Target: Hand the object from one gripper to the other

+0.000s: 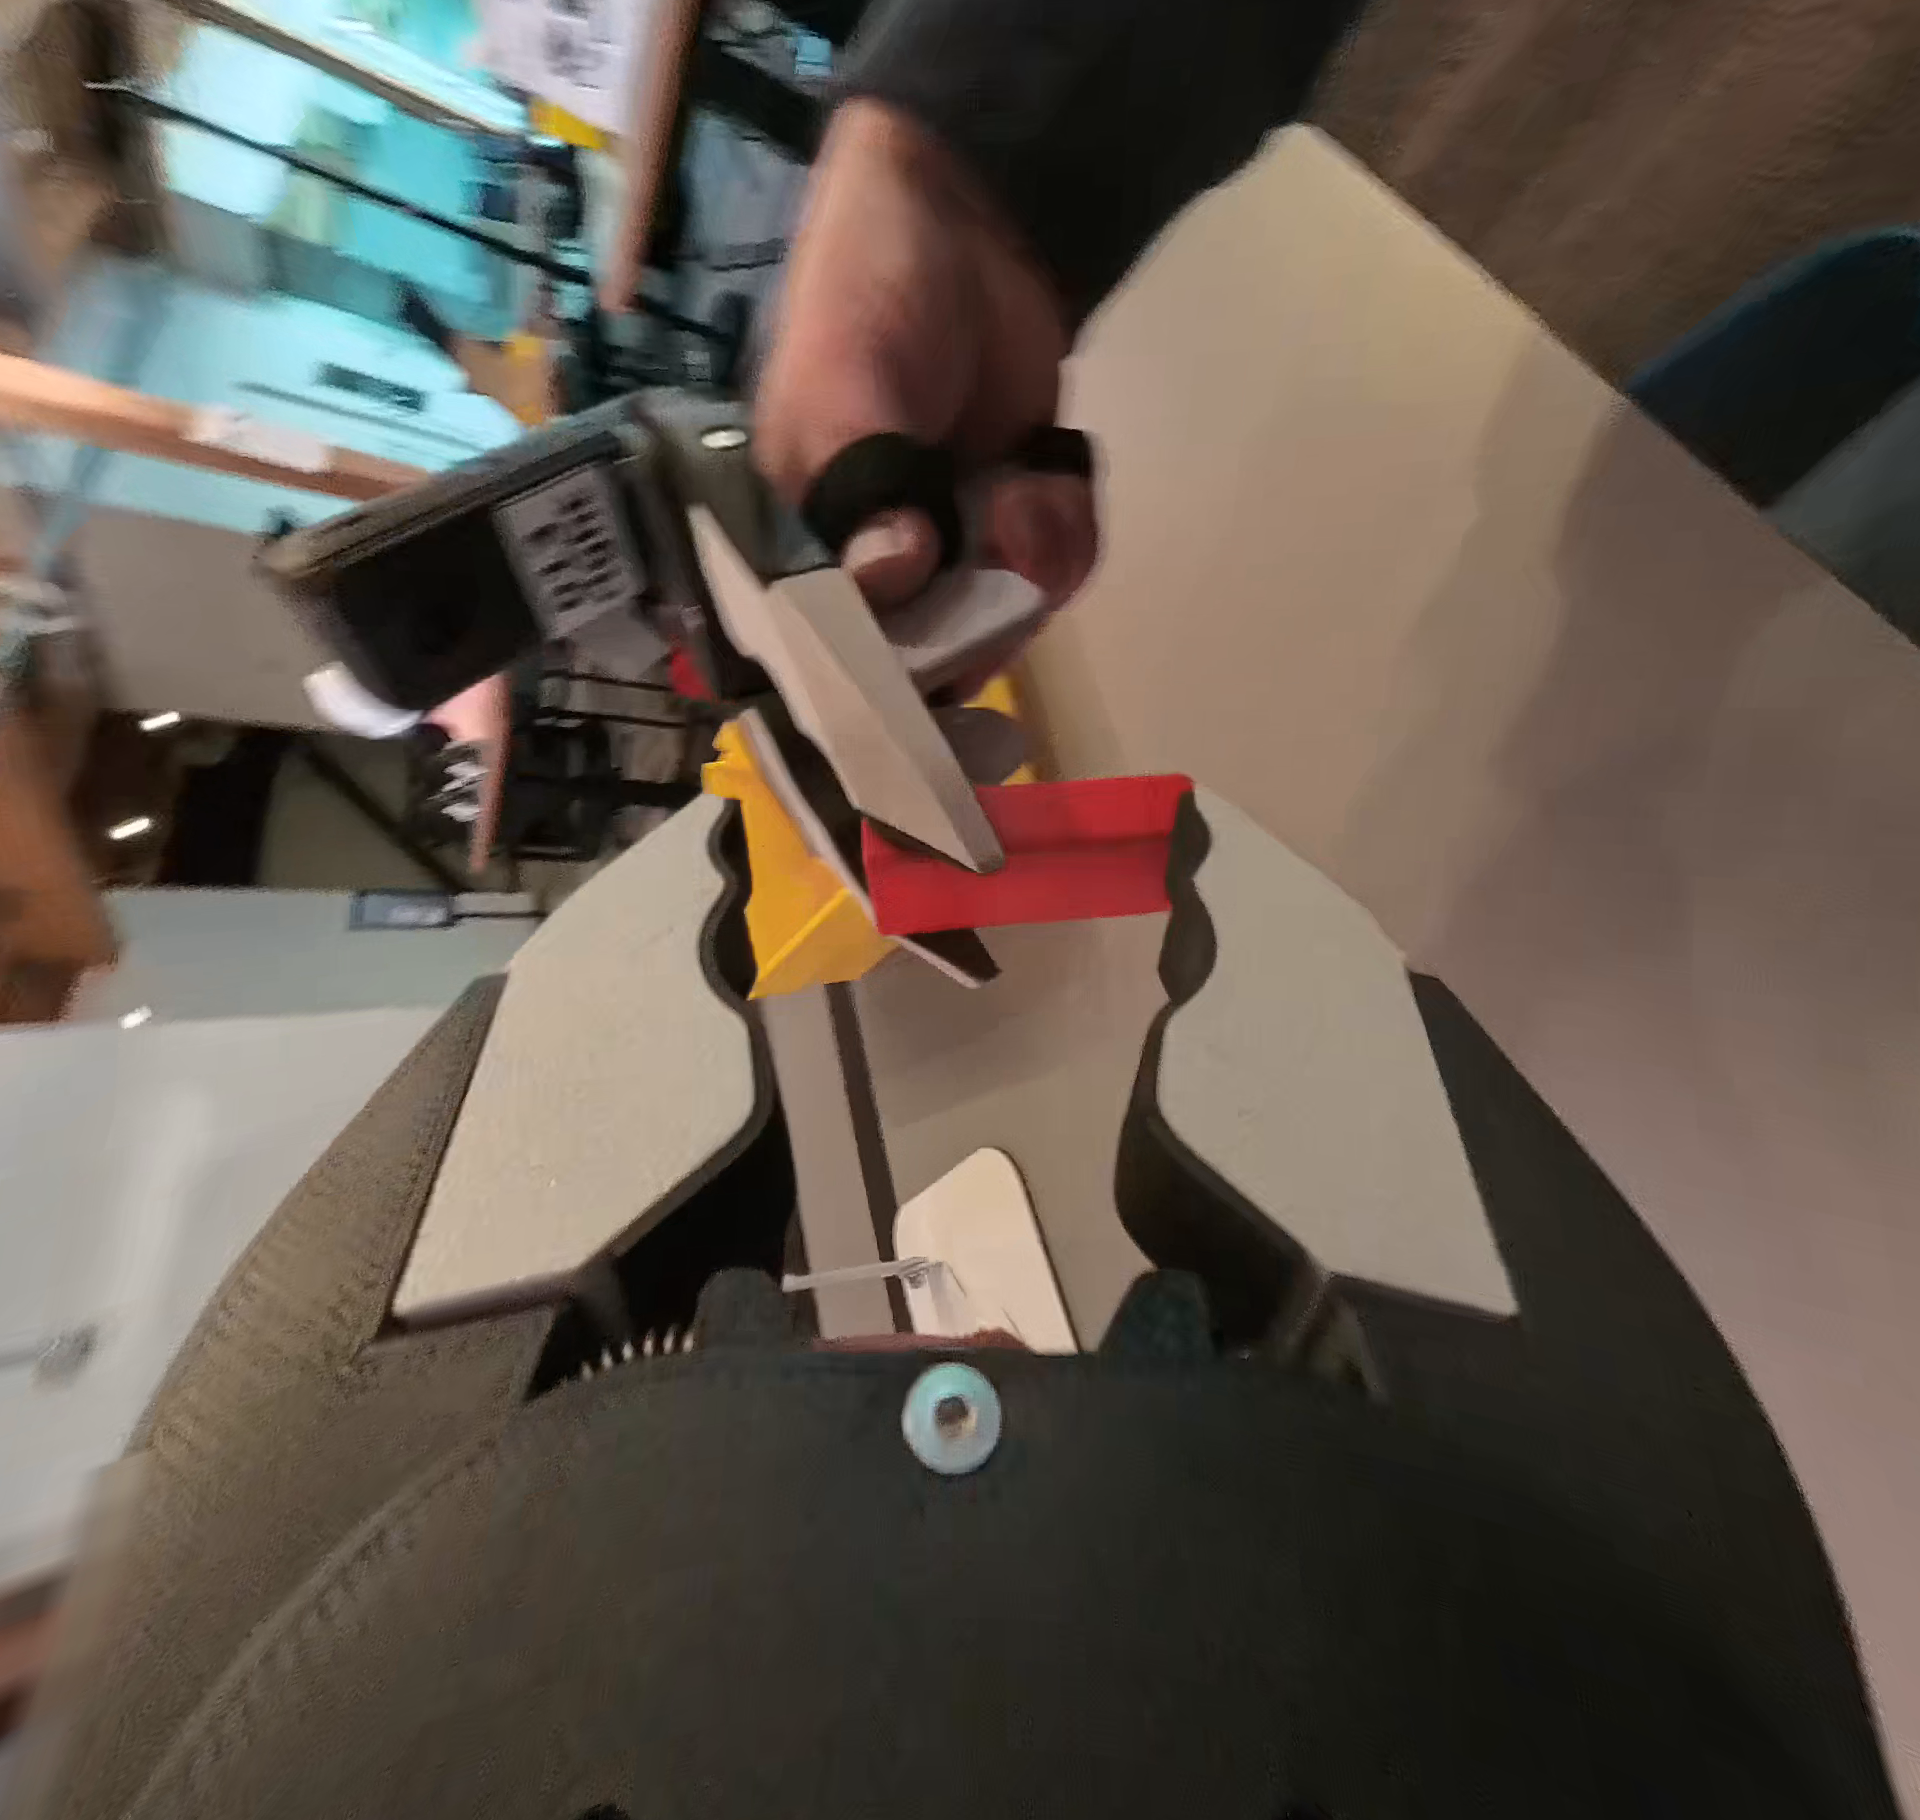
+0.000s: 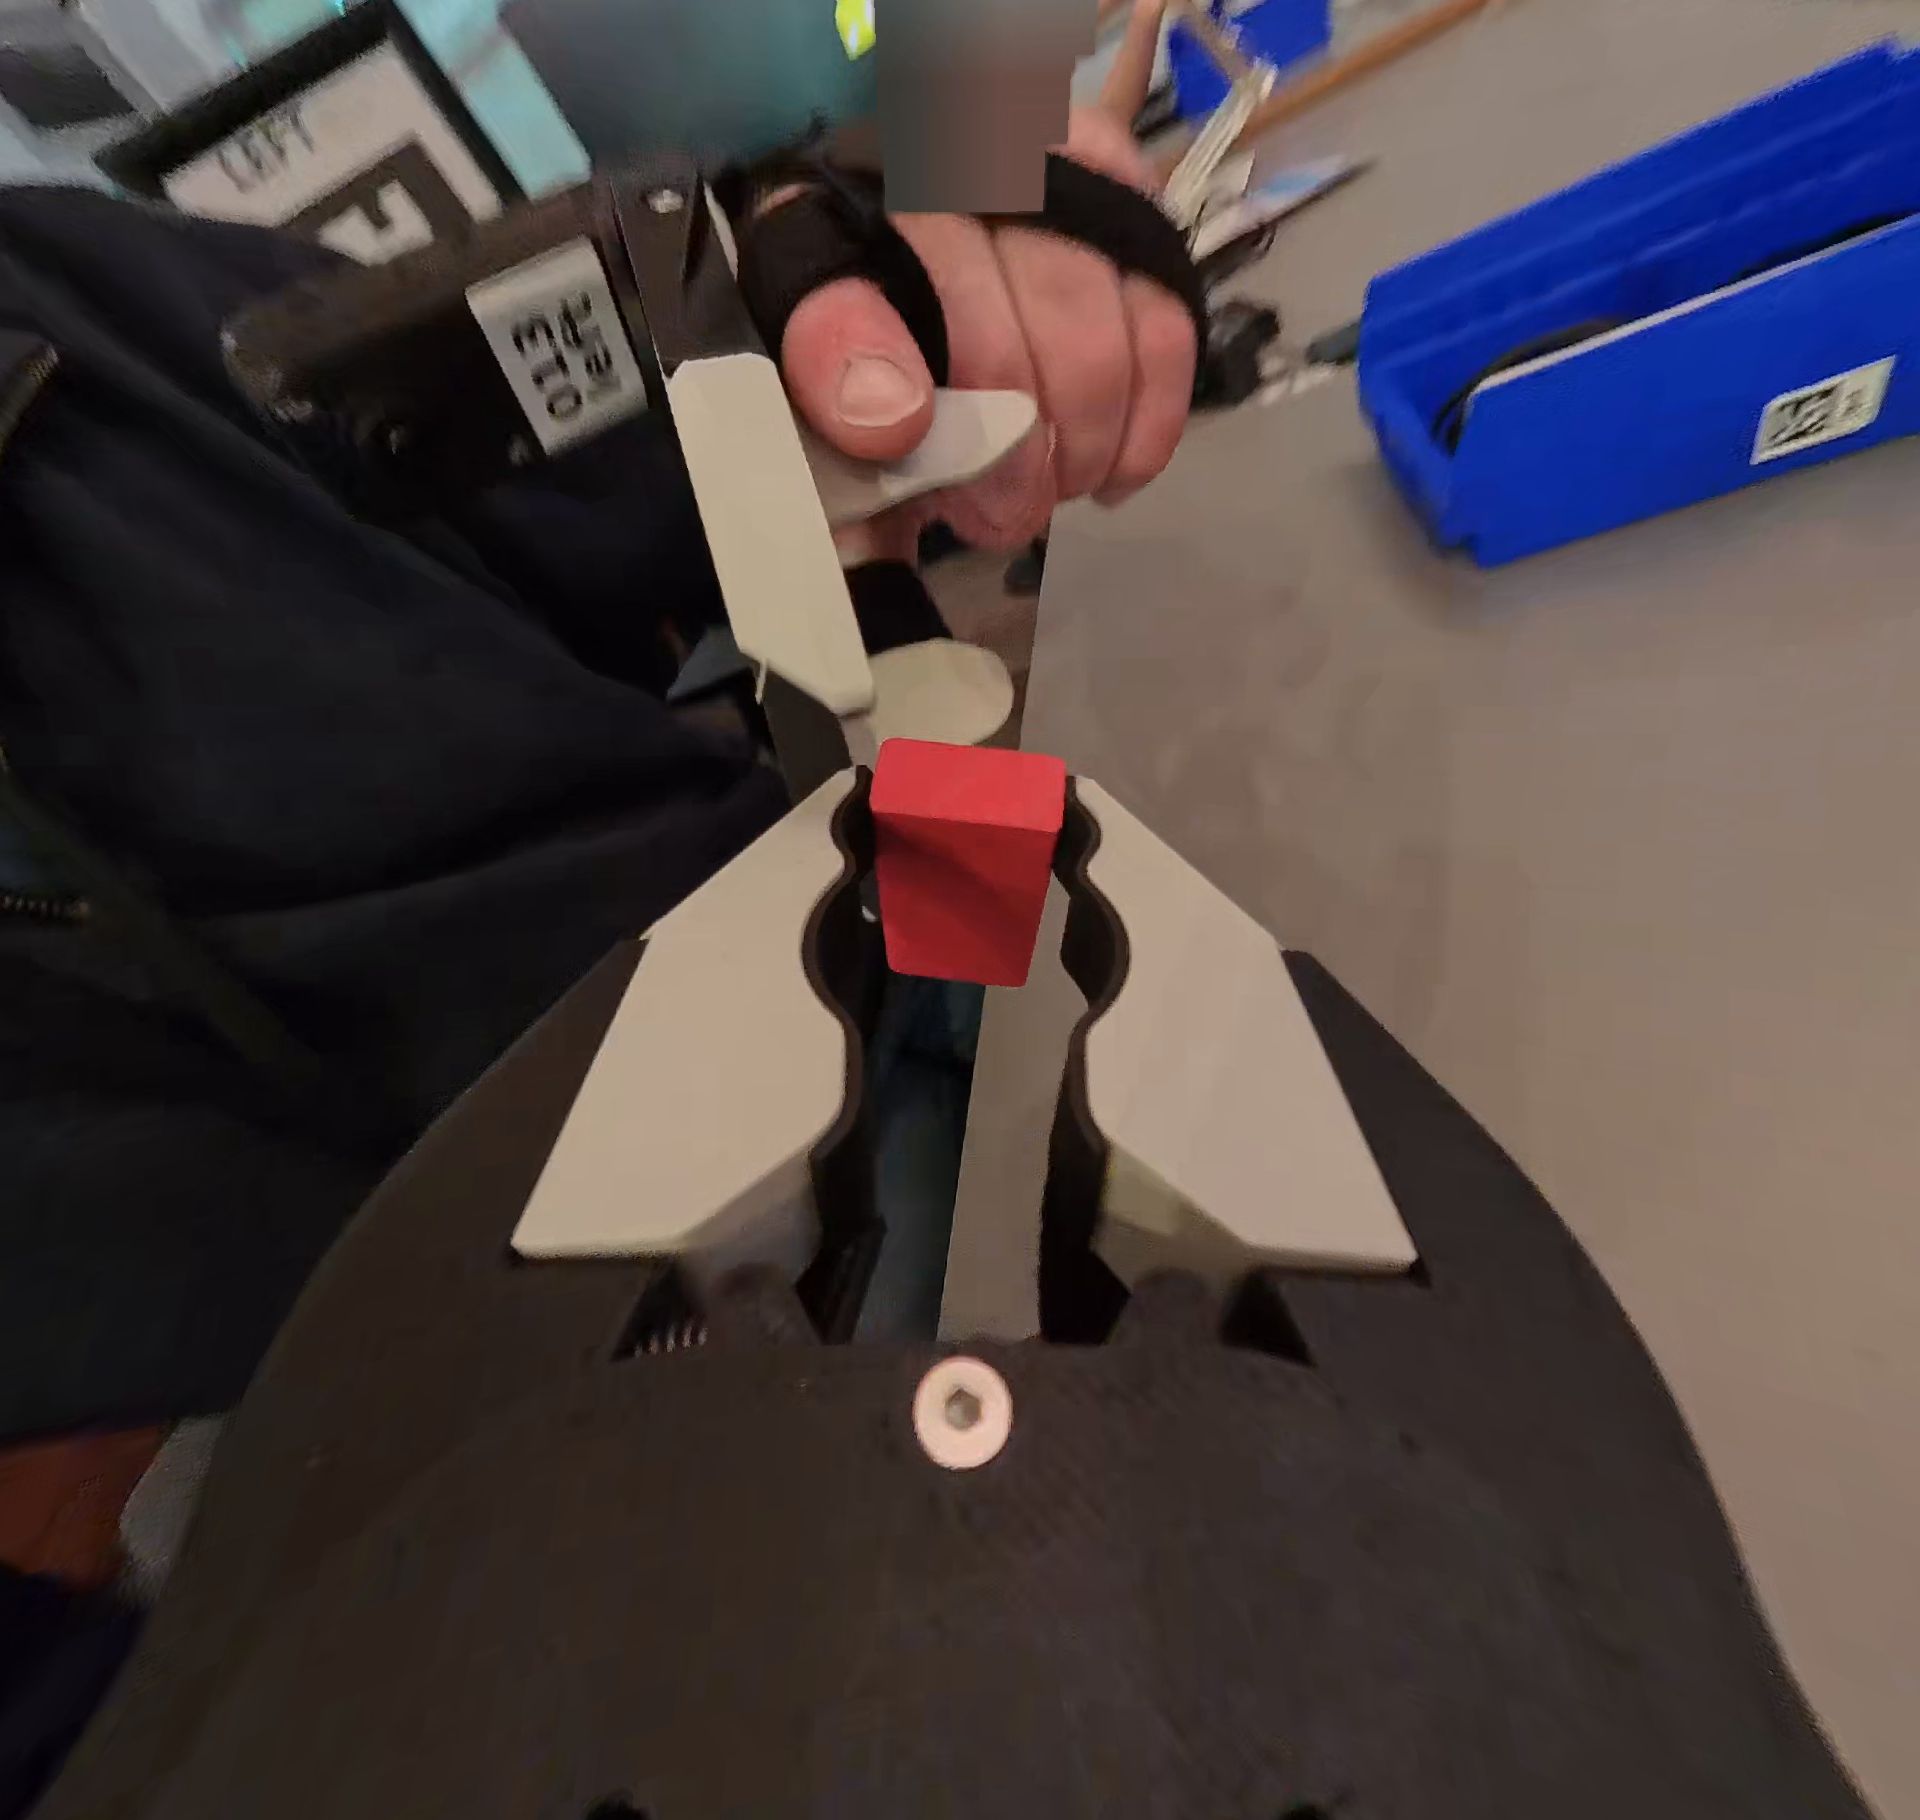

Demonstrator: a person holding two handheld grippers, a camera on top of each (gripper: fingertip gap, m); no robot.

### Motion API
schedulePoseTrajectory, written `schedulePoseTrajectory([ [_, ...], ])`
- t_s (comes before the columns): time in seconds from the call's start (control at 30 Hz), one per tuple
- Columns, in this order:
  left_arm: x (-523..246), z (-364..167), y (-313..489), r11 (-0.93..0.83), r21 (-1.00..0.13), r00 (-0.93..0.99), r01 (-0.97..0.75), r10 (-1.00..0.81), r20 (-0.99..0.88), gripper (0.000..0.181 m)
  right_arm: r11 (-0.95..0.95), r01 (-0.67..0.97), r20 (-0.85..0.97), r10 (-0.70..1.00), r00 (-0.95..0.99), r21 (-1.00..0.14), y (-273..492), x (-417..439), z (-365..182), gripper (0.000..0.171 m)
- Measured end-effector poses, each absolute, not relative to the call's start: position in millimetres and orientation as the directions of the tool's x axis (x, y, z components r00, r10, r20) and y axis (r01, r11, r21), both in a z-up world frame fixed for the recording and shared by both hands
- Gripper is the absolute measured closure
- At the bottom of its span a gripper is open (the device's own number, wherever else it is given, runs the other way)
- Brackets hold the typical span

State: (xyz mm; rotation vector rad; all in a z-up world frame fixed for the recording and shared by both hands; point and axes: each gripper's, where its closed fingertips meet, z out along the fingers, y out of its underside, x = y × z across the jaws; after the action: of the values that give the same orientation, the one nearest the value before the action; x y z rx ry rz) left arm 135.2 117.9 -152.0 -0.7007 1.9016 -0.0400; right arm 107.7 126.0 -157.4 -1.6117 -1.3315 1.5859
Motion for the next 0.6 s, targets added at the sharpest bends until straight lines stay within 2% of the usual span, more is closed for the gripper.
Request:
schedulePoseTrajectory([
  [0.17, 125.1, -171.6, 112.5, 0.831, -0.279, -0.484, -0.482, -0.518, -0.705, 0.106, -0.330, 0.450, -0.461, 0.860, -0.220, -0.830, 112.9, 106.9, -168.9, 0.140],
  [0.27, 121.1, -177.9, 116.0, 0.842, -0.223, -0.550, -0.491, -0.498, -0.670, 0.124, -0.302, 0.510, -0.478, 0.840, -0.257, -0.806, 105.1, 106.6, -171.9, 0.140],
  [0.4, 124.1, -183.5, 113.3, 0.851, -0.223, -0.594, -0.475, -0.497, -0.633, 0.147, -0.264, 0.585, -0.500, 0.816, -0.289, -0.767, 97.2, 106.7, -181.7, 0.140],
  [0.6, 127.3, -194.4, 105.3, 0.843, -0.248, -0.617, -0.478, -0.523, -0.588, 0.156, -0.217, 0.654, -0.520, 0.795, -0.312, -0.725, 88.6, 110.8, -194.7, 0.139],
])
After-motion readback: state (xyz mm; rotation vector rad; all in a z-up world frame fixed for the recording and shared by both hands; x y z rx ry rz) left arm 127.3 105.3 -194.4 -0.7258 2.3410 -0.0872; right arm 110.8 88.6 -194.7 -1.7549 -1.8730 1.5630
